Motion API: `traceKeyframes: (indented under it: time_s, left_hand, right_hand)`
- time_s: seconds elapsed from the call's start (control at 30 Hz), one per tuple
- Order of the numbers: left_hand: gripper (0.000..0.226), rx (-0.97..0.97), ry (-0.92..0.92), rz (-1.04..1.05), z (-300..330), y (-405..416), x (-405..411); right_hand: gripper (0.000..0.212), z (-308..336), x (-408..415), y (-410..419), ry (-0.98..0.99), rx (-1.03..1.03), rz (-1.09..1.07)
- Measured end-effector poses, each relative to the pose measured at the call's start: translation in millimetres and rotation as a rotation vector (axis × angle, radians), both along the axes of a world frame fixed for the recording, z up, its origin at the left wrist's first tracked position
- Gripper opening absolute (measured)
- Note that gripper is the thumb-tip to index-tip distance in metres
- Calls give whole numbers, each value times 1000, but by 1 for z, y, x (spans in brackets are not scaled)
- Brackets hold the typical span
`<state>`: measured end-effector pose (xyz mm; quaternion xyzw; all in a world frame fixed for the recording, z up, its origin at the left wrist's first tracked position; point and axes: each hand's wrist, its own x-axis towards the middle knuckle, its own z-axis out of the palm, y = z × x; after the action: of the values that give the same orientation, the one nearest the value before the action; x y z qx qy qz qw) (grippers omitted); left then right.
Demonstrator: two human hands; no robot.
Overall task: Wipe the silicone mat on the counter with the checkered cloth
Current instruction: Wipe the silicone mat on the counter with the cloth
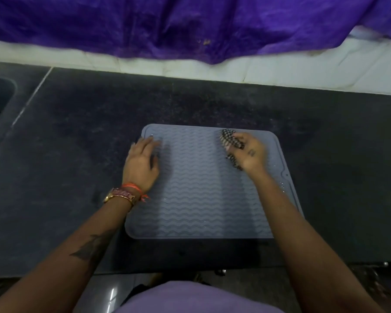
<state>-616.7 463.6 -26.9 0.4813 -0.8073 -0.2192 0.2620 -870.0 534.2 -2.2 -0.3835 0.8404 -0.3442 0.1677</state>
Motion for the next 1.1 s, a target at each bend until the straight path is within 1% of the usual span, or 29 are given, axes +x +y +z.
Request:
traceKeyframes:
  time_s: [0.03,0.07,0.13,0.17,0.27,0.37,0.47,0.5,0.57,0.63,0.67,0.73,0.8,0.83,0.9,0.93,0.97,1.03,1.1]
  left_hand:
    - [47,-12,-36,-5,-1,-5,6]
    - [48,-29,-68,-9,-1,-10,11]
    - [50,-54,-132,-13,-5,-17,19]
    - [50,-62,-162,-24,-7,-18,21]
    - [49,-90,-217,-63,-16,-15,20]
    - [49,-94,-215,-44,-21,-15,19]
    - [52,-109,-221,-33,-22,-17,21]
    - [51,-106,-213,-23,-22,-17,22]
    - [46,-95,-189,5,-21,-16,22]
    - [45,-88,-176,27,-21,-16,21]
    - [45,-86,-174,30,-21,-17,21]
    - [46,-85,-177,27,-20,-17,21]
    - [46,-84,-182,33,-21,-17,21]
    - [45,-85,-183,37,-21,-17,21]
    - [44,-88,-179,45,-21,-17,21]
    - [43,-89,-176,47,-21,-17,22]
    - [43,-90,-171,52,-22,-17,23]
    - [42,-88,-160,68,-23,-17,24]
    - [41,-85,-150,72,-23,-17,25]
  right_hand:
    - [36,3,-7,3,-12,-24,-37]
    - [34,5,-15,7,49,-11,-96]
    - [36,2,-21,16,241,104,-224]
    - [39,0,-17,19,298,175,-256]
    - [47,-8,21,14,360,260,-206]
    - [52,-15,55,-1,341,219,-81]
    - [51,-12,57,-7,204,98,133]
    - [49,-8,49,-6,164,64,152]
    - [47,-2,32,-5,180,50,44]
    - [48,-3,32,-6,250,141,-108]
    - [50,-4,41,-10,285,197,-128]
    - [52,-9,66,-21,324,249,-71]
    - [54,-12,85,-32,299,202,39]
    - [53,-11,88,-36,245,159,95]
    - [47,-6,79,-38,56,50,155]
    - [43,-3,68,-34,1,-2,133]
    - [40,0,53,-28,22,-27,74]
    - [36,4,11,-12,168,-26,-126]
    - [39,7,-31,6,272,37,-336]
